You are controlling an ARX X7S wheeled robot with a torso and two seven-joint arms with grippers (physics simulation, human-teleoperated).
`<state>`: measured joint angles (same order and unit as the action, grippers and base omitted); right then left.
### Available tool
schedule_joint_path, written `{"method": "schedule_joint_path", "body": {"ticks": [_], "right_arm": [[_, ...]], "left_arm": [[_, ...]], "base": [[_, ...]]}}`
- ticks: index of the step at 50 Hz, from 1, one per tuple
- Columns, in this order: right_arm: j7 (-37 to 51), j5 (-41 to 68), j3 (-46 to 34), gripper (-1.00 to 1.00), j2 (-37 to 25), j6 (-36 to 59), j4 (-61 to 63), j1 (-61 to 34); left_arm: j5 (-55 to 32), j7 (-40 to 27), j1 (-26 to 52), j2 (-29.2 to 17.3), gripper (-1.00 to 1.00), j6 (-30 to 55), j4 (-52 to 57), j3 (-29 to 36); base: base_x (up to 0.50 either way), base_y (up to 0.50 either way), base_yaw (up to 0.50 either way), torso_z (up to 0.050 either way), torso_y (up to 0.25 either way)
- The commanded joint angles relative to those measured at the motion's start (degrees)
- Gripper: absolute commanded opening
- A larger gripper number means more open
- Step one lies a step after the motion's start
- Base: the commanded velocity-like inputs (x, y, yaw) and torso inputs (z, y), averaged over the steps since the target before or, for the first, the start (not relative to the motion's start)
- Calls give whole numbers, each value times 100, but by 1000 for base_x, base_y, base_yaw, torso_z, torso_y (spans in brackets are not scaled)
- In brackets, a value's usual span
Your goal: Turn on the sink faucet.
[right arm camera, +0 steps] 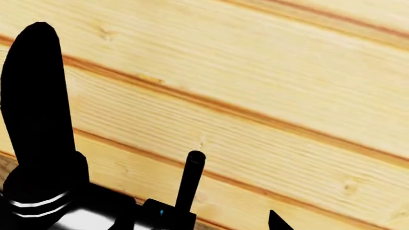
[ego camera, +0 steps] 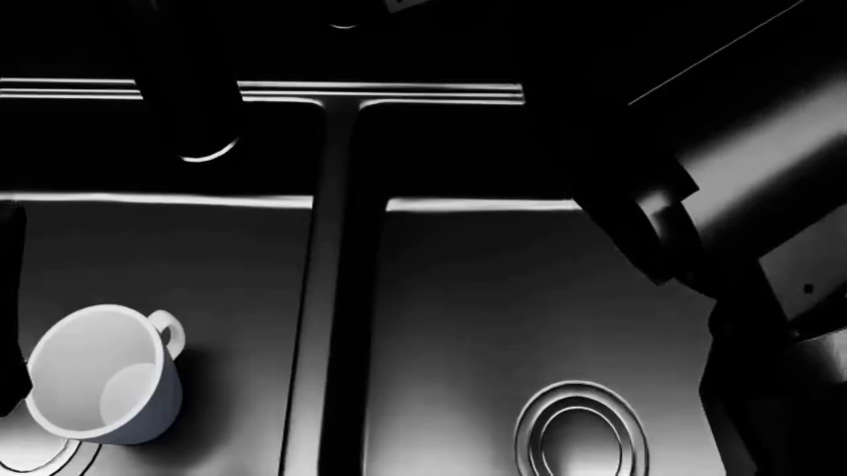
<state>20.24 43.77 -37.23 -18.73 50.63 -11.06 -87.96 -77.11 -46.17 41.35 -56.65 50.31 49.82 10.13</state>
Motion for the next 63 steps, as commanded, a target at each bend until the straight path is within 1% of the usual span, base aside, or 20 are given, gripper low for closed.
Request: {"method": "schedule_joint_path", "body": {"ticks": [1,7,16,19,21,26,31,34,38,43,53,58,59,63], "right_arm": [[-146,-129,-62,100,96,-209,-396,-79],[-143,-129,-66,100,104,-173,-344,-199],[-156,-118,-74,100,125,-182,-313,-235],[-169,-142,-75,100,140,-250,-365,-218],[-151,-180,-71,100,120,-299,-374,-223],[48,-86,196,100,-124,-300,-153,-173],[145,-11,389,100,-324,-304,2,-161],[322,136,672,100,-535,-308,240,-41],[536,295,936,100,-771,-261,491,161],[784,485,1219,100,-1038,-194,849,412],[1180,803,1749,100,-1356,-164,1266,715],[1249,873,1873,100,-1452,-150,1305,777],[1271,885,1901,100,-1473,-158,1330,811],[1184,904,1831,100,-1445,-193,1545,807]], "left_arm": [[60,58,-73,-21,100,-63,4,-18],[116,63,-124,-65,100,-102,59,-52],[-152,6,-107,-202,100,-218,182,-234],[-141,32,-96,-195,100,-204,193,-203],[-5,88,-220,-174,100,-234,209,-184],[146,197,-501,-199,100,-351,195,-235],[-2,155,-496,-279,100,-346,220,-269],[111,177,-675,-300,100,-404,245,-301],[-71,79,-439,-300,100,-307,223,-247],[-51,55,-355,-244,100,-249,222,-159],[266,209,-821,-298,100,-480,239,-285],[331,253,-996,-341,100,-564,221,-348],[446,290,-1139,-336,100,-624,240,-367],[326,226,-972,-321,100,-530,228,-295]], "base": [[0,0,0,0,0],[0,0,0,20,-68],[0,0,0,26,-77],[0,0,0,0,0],[0,0,0,0,0],[0,0,0,0,0],[0,0,0,0,0],[0,0,0,0,0],[0,0,0,0,0],[0,0,0,0,0],[0,0,0,0,0],[0,0,0,0,0],[0,0,0,0,0],[0,0,0,0,0]]}}
